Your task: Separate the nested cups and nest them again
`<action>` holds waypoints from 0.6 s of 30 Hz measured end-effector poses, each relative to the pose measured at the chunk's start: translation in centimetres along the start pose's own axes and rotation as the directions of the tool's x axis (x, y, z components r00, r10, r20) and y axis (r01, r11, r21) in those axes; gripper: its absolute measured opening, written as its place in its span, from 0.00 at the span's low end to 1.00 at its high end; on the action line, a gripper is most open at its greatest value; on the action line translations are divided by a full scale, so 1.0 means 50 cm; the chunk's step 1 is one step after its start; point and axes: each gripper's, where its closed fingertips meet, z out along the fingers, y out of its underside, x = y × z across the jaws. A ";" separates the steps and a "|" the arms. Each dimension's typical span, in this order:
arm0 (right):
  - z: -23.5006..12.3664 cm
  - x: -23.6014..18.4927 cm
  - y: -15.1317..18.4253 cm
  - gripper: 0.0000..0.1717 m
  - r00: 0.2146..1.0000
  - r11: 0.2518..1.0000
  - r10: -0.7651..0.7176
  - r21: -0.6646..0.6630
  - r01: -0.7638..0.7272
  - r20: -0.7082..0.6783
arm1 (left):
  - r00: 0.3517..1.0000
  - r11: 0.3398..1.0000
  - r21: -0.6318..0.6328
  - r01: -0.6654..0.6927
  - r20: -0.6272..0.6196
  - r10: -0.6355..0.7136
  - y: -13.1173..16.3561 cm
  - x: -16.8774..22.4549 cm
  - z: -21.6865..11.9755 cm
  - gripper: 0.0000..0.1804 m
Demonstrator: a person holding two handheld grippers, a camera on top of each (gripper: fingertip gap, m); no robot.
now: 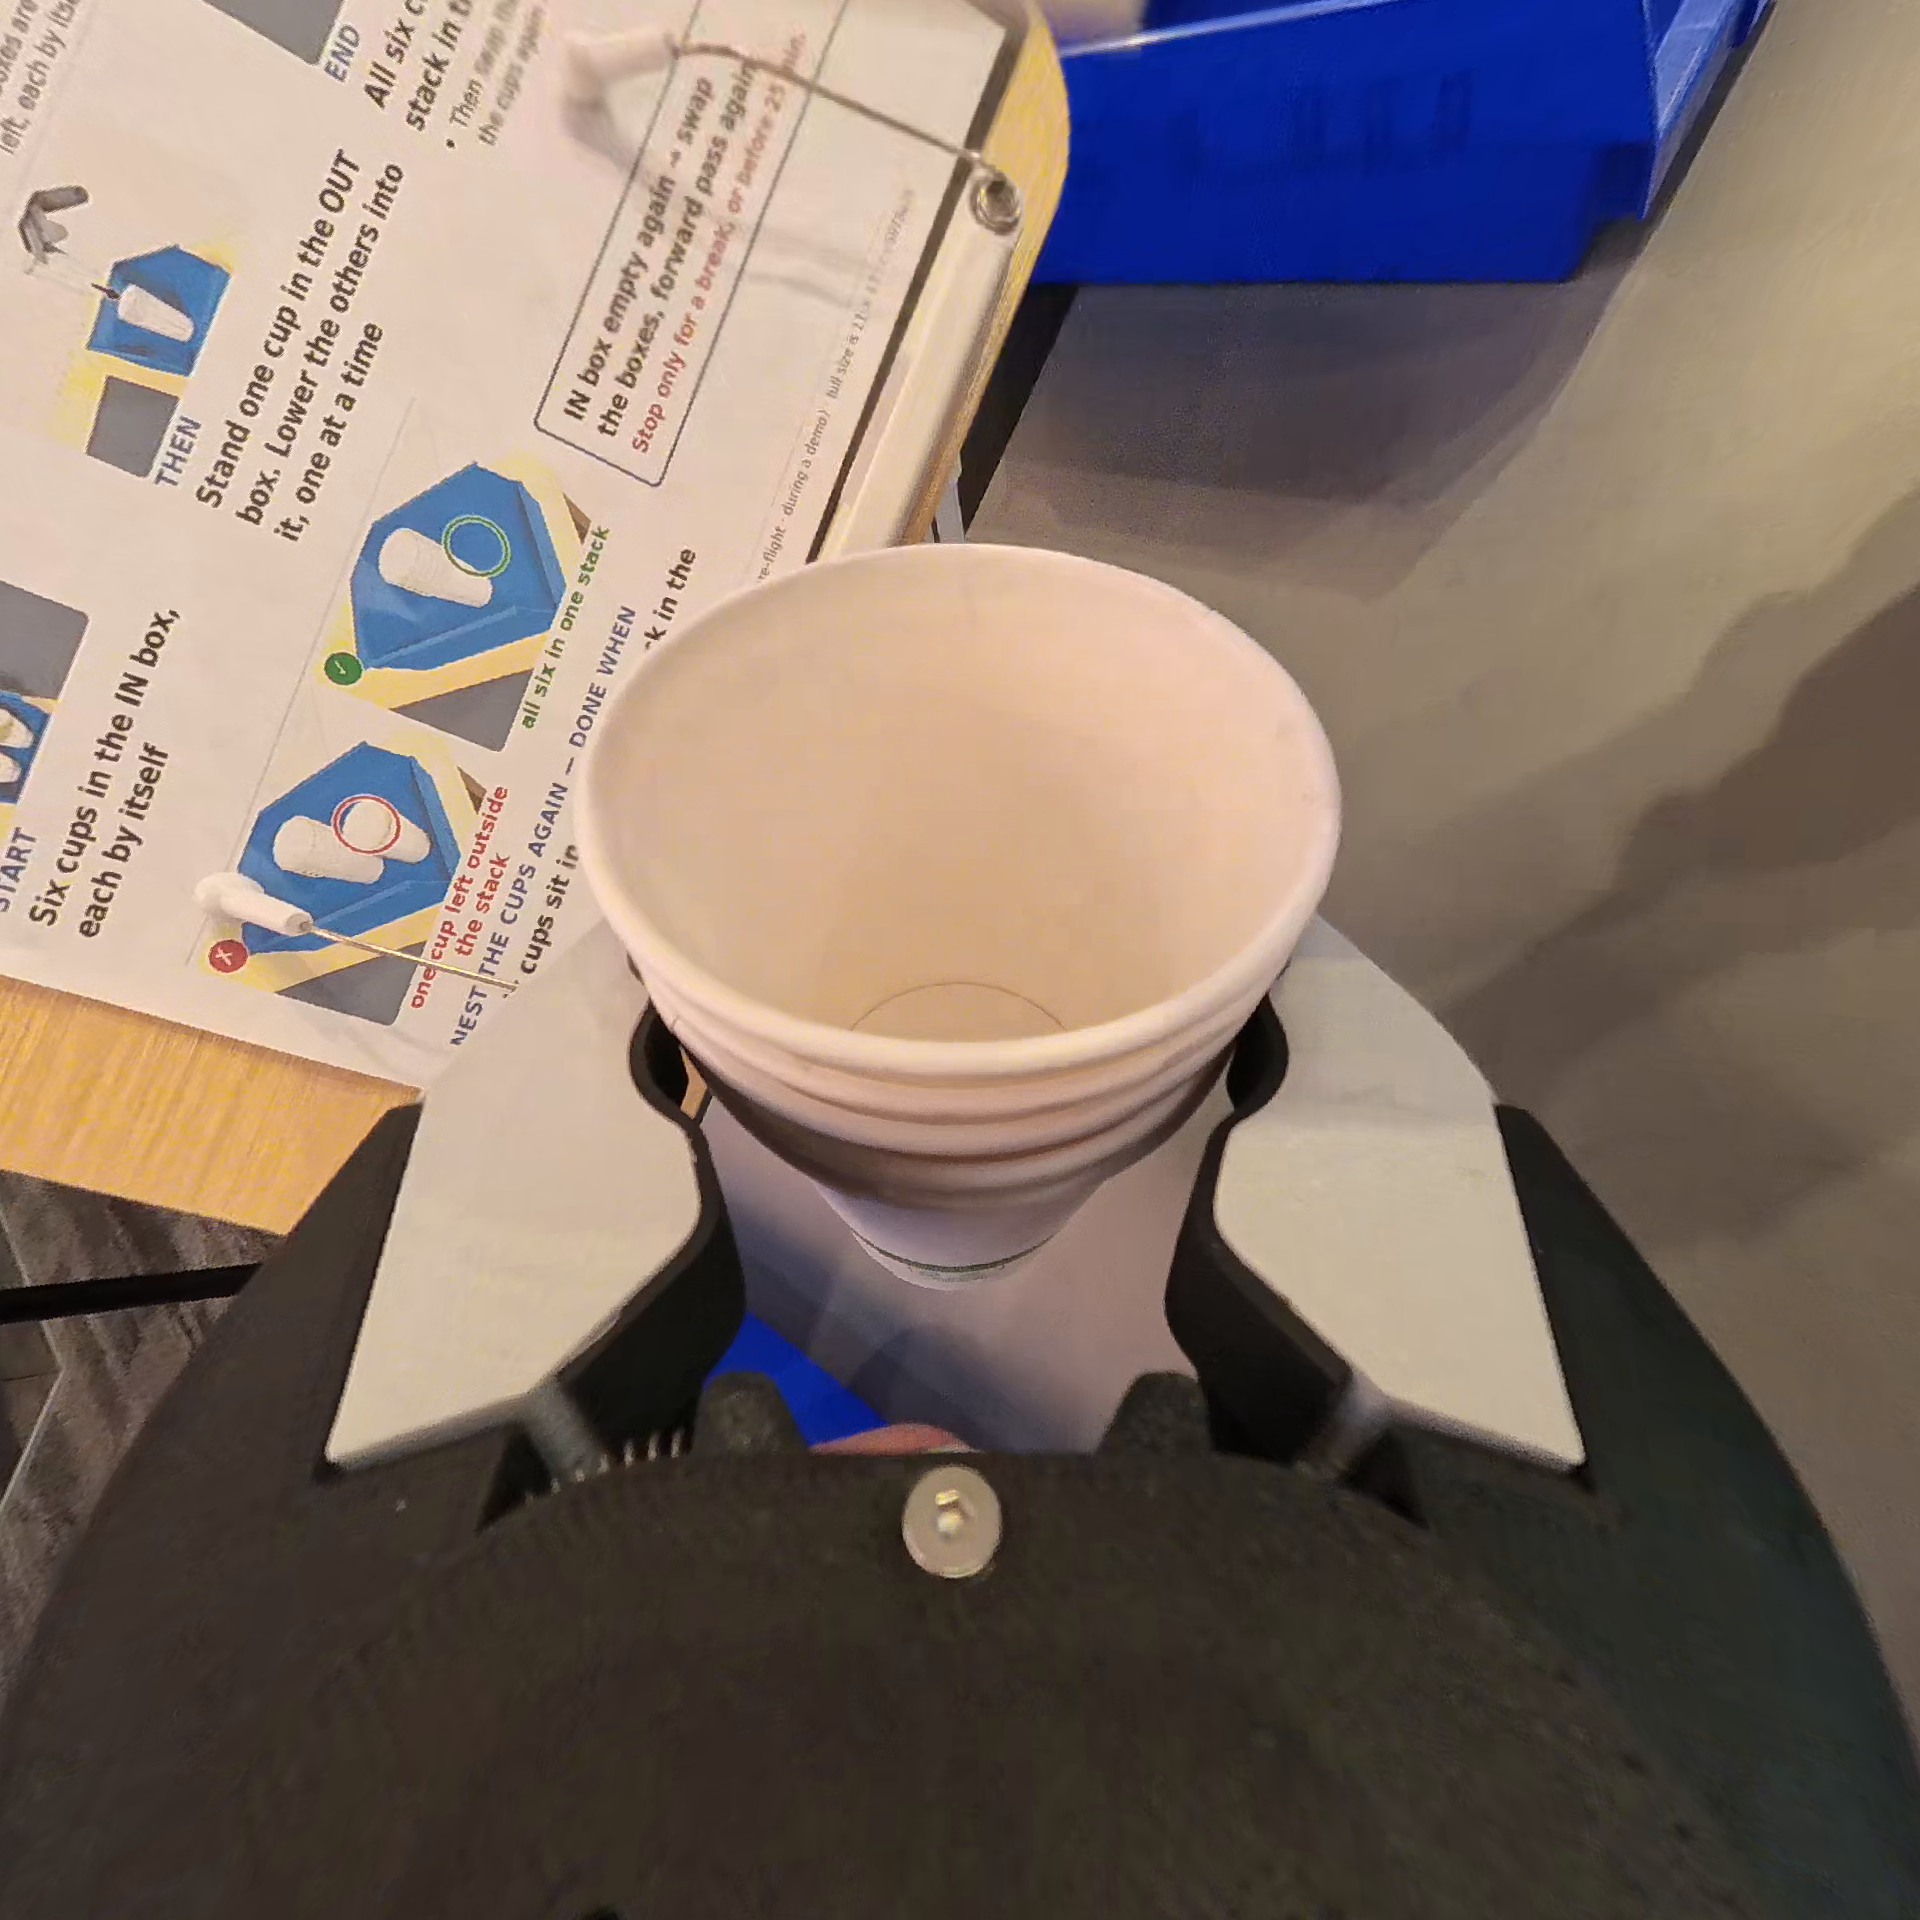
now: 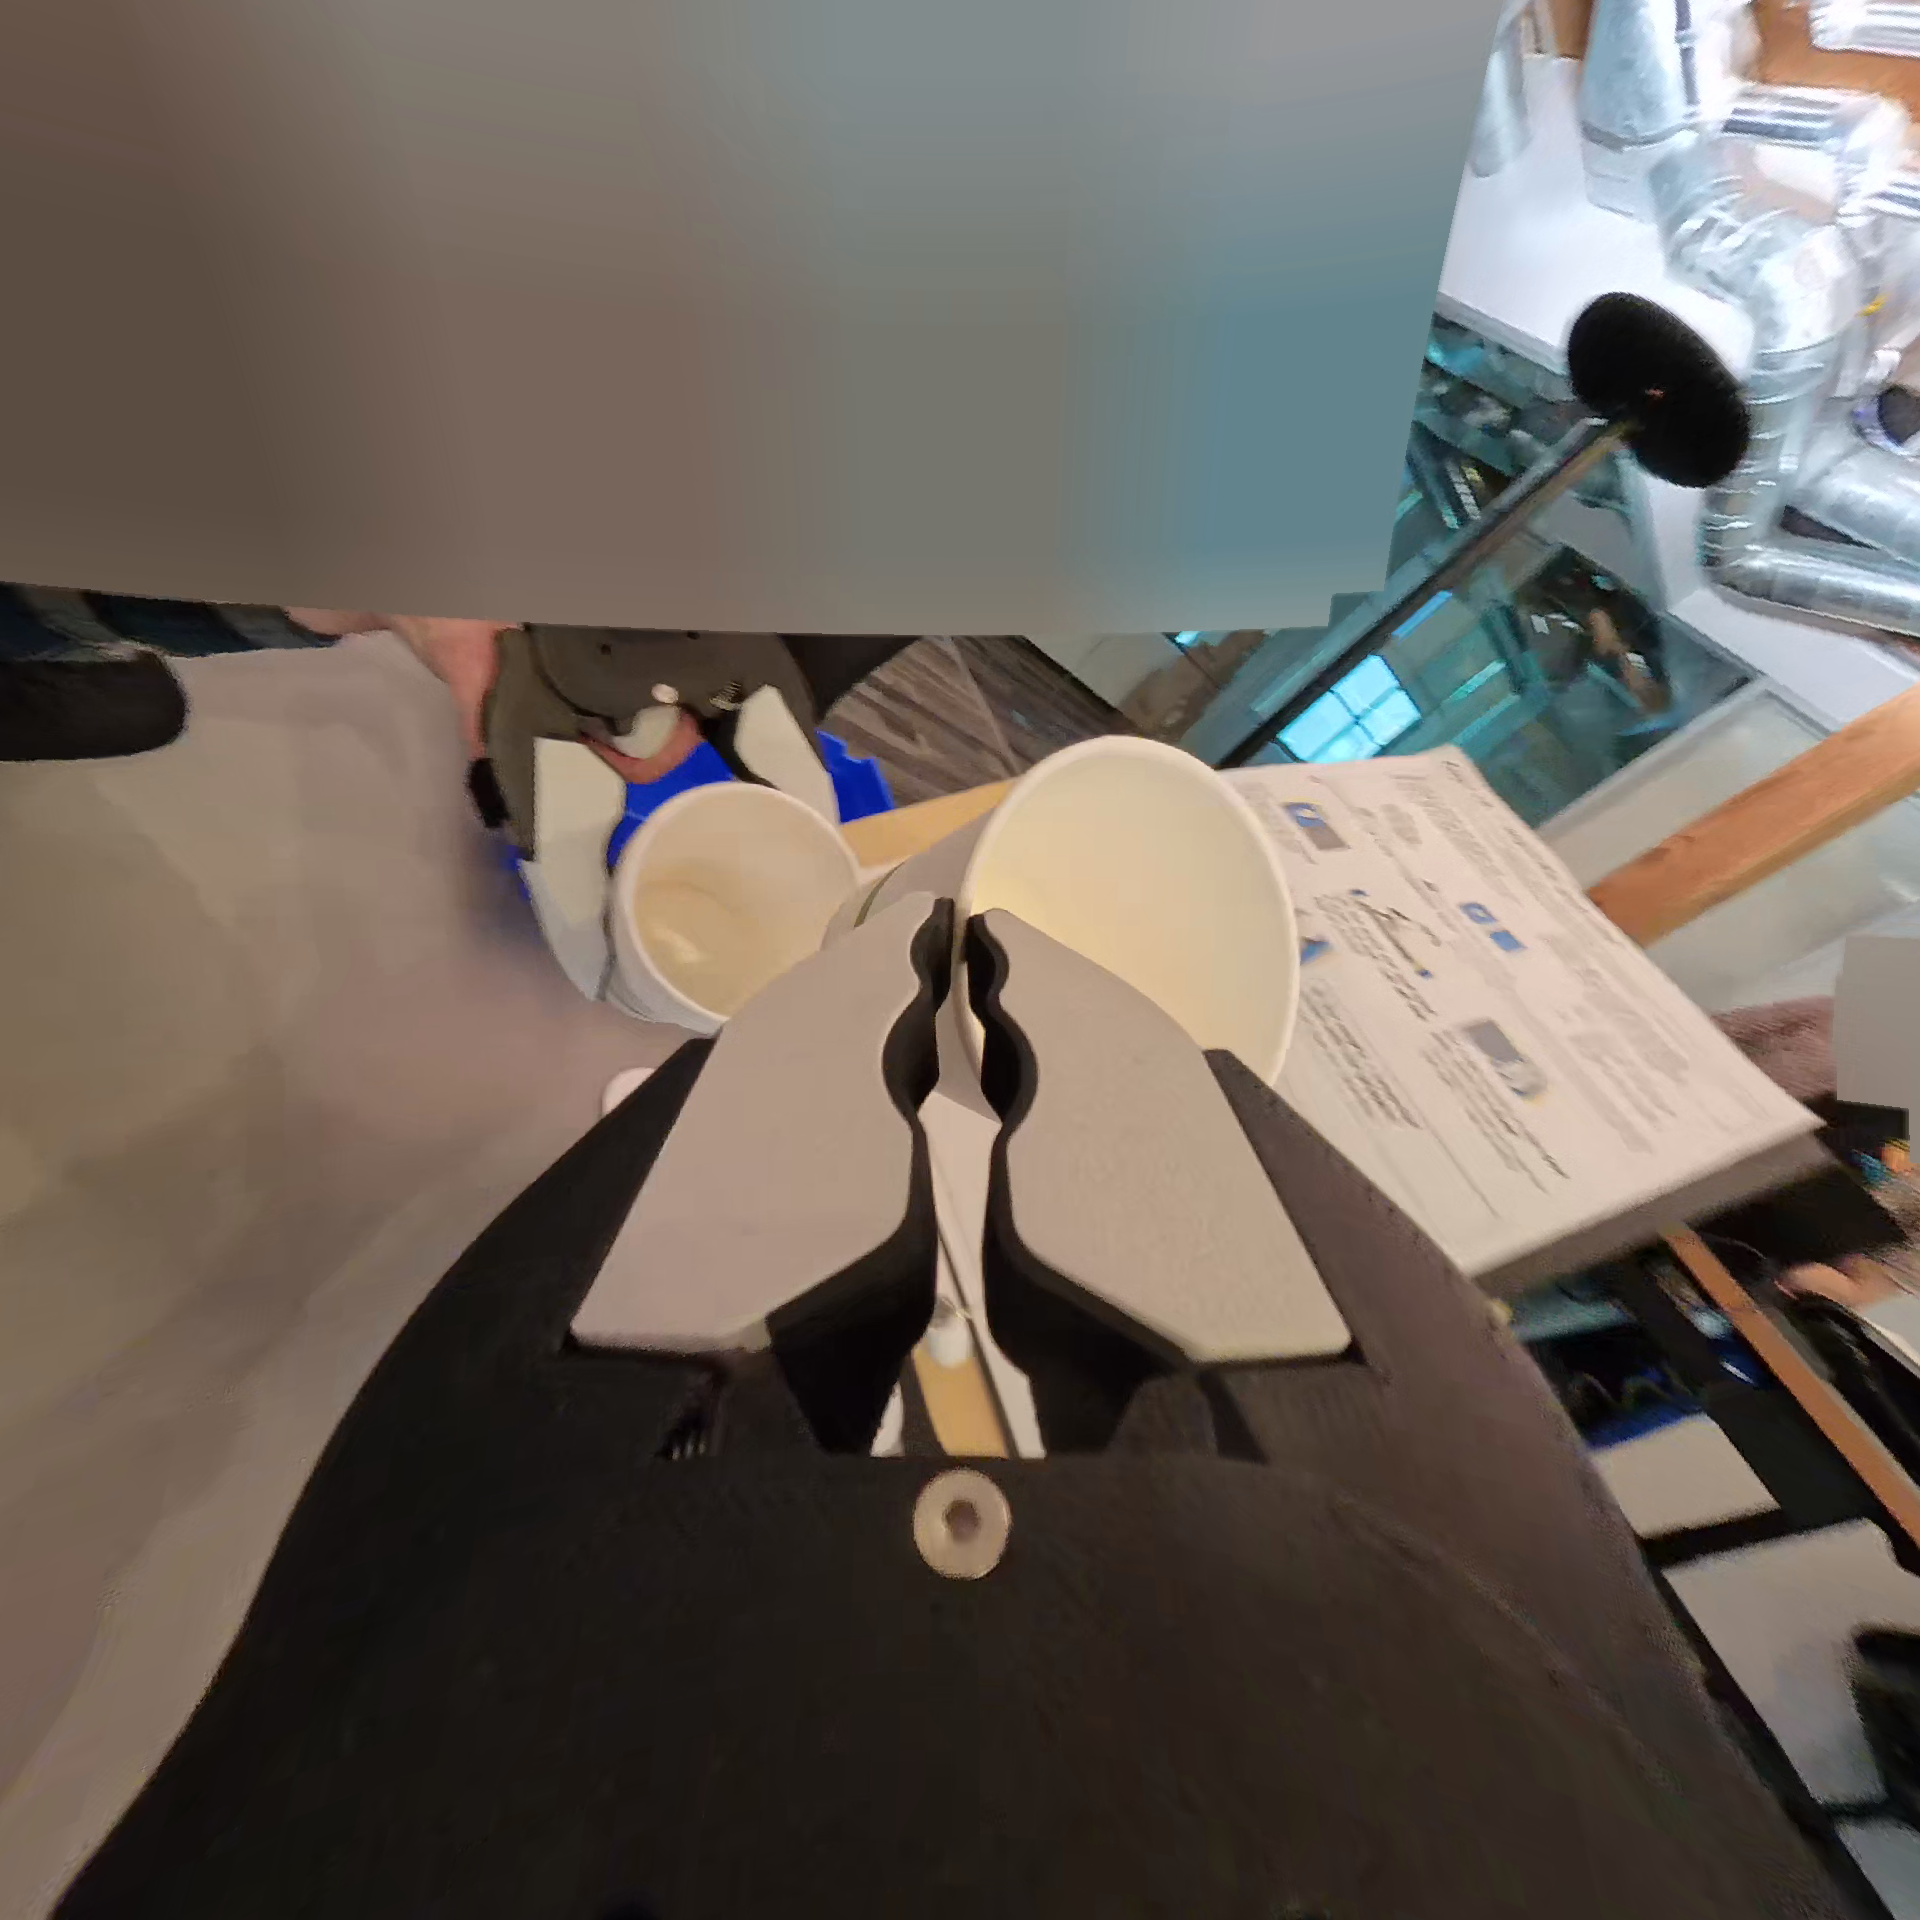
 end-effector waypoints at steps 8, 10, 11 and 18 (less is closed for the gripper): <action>-0.128 0.140 0.062 0.01 0.961 0.989 -0.028 -0.144 -0.013 -0.275 | 1.000 1.000 0.004 -0.001 0.008 0.001 -0.002 -0.003 -0.007 0.57; -0.141 0.163 0.104 0.01 0.946 0.972 -0.054 -0.232 -0.022 -0.318 | 1.000 1.000 0.004 -0.002 0.009 0.002 -0.003 -0.003 -0.008 0.57; -0.144 0.172 0.127 0.01 0.941 0.959 -0.071 -0.282 -0.027 -0.332 | 1.000 1.000 0.004 -0.002 0.009 0.002 -0.003 -0.003 -0.008 0.57; -0.156 0.209 0.293 0.02 0.932 0.849 -0.113 -0.520 -0.090 -0.345 | 1.000 1.000 0.000 0.001 0.009 -0.001 0.002 -0.006 -0.008 0.57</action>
